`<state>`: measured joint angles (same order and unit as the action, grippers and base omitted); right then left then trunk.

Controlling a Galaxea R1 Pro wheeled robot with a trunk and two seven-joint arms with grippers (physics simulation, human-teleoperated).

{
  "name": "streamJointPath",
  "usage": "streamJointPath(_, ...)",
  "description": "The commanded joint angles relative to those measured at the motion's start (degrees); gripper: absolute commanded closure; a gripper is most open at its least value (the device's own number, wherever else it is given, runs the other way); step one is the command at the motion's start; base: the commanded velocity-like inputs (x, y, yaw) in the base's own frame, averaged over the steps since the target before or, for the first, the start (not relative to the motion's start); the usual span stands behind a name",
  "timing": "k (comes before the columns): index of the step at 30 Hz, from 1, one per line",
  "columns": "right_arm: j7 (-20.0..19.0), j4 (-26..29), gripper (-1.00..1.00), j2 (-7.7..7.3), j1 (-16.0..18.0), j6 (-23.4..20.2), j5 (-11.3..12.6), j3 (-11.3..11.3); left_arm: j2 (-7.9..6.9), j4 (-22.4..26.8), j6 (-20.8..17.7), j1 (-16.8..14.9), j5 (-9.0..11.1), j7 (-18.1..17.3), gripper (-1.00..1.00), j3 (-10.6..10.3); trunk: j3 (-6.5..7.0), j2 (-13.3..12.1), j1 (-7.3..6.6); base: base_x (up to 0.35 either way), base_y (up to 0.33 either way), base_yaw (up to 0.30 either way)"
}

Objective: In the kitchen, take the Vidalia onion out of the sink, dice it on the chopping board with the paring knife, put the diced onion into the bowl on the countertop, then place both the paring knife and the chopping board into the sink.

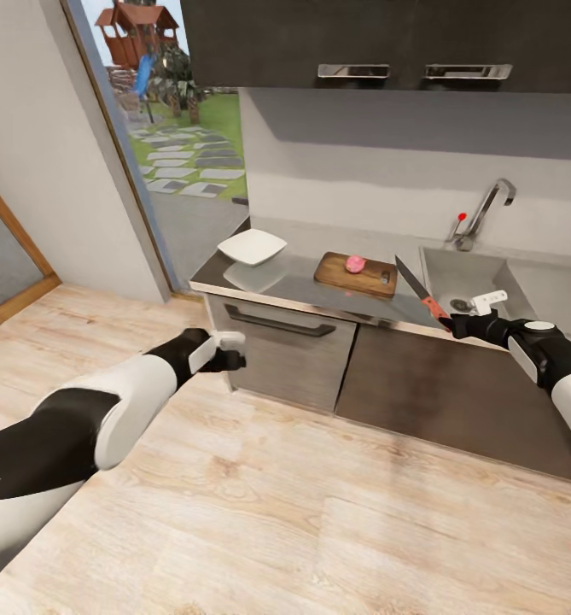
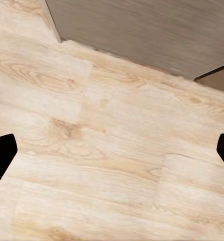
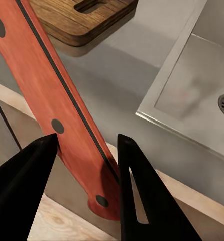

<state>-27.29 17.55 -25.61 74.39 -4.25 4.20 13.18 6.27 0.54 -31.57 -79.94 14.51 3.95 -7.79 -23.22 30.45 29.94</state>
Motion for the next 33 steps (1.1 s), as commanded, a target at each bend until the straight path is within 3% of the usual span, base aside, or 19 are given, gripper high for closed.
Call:
streamJointPath(1,-0.1,0.1,1.0,-0.05,0.0,-0.4,0.5,0.2,0.45,-1.9,3.8,0.2,0.6,0.3,-1.0,-0.4,-0.08,0.1,0.02,0.0,0.0,0.0)
streamJointPath(4,-0.1,0.0,1.0,-0.05,0.0,-0.4,0.5,0.2,1.03,-4.0,10.3,3.1,0.6,0.2,-1.0,-0.5,-0.08,0.1,0.02,0.0,0.0,0.0)
streamJointPath(8,0.6,-0.4,1.0,-0.08,0.0,-0.2,0.5,0.1,1.25,-4.8,14.3,7.6,0.5,0.1,-1.0,-0.5,-0.08,0.1,0.02,0.0,0.0,0.0)
streamJointPath(10,1.6,-0.5,1.0,0.02,0.0,0.8,0.5,0.2,1.27,-5.0,19.2,10.6,0.4,0.1,-1.0,-0.5,-0.08,0.1,0.02,0.0,0.0,0.0)
streamJointPath(12,3.8,-0.5,1.0,0.08,0.0,1.6,0.5,0.2,1.28,-5.1,24.9,13.7,0.4,0.1,-1.0,-0.5,-0.08,0.1,0.02,0.0,0.0,0.0)
streamJointPath(16,10.1,-0.1,1.0,0.11,0.0,2.0,0.4,0.2,1.27,-5.2,31.3,18.4,0.0,0.2,-1.0,-0.5,-0.08,0.1,0.02,0.0,0.0,0.0)
streamJointPath(18,13.9,0.1,1.0,0.12,0.0,2.0,0.4,0.2,1.21,-5.2,33.8,21.0,-1.0,0.2,-1.0,-0.5,-0.08,0.1,0.02,0.0,0.0,0.0)
streamJointPath(21,18.8,1.6,1.0,0.08,0.0,1.8,0.1,0.2,1.0,-5.2,37.8,25.2,-3.9,0.2,-1.0,-0.5,-0.08,0.1,0.02,0.0,0.0,0.0)
streamJointPath(24,22.8,5.5,1.0,0.05,0.0,-0.6,-2.7,0.5,0.56,-5.2,43.0,29.0,-7.5,0.3,-1.0,-0.5,-0.08,0.1,0.02,0.0,0.0,0.0)
streamJointPath(26,25.7,9.1,1.0,0.13,0.0,-4.9,-7.9,0.7,0.39,-5.2,47.5,31.9,-9.4,0.6,-1.0,-0.5,-0.08,0.1,0.02,0.0,0.0,0.0)
streamJointPath(27,26.3,10.0,1.0,0.16,0.0,-6.0,-9.4,0.7,0.34,-5.3,48.6,32.5,-9.7,0.7,-1.0,-0.5,-0.08,0.1,0.02,0.0,0.0,0.0)
streamJointPath(30,28.9,14.3,1.0,0.34,0.0,-10.9,-16.8,0.8,-0.4,-5.3,52.7,35.6,-10.6,1.5,-1.0,-0.5,-0.08,0.1,0.02,0.0,0.0,0.0)
streamJointPath(31,29.1,14.7,1.0,0.44,0.0,-11.3,-17.5,0.8,-0.66,-5.3,53.1,36.2,-10.7,1.6,-1.0,-0.5,-0.08,0.1,0.02,0.0,0.0,0.0)
streamJointPath(32,29.9,15.7,1.0,1.19,0.1,-12.4,-19.4,0.8,-1.36,-5.3,56.3,38.3,-10.8,2.4,-1.0,-0.5,-0.08,0.1,0.02,0.0,0.0,0.0)
streamJointPath(33,30.1,15.8,1.0,1.37,0.1,-12.5,-19.7,0.8,-1.45,-5.3,57.7,38.8,-10.8,2.6,-1.0,-0.5,-0.08,0.1,0.02,0.0,0.0,0.0)
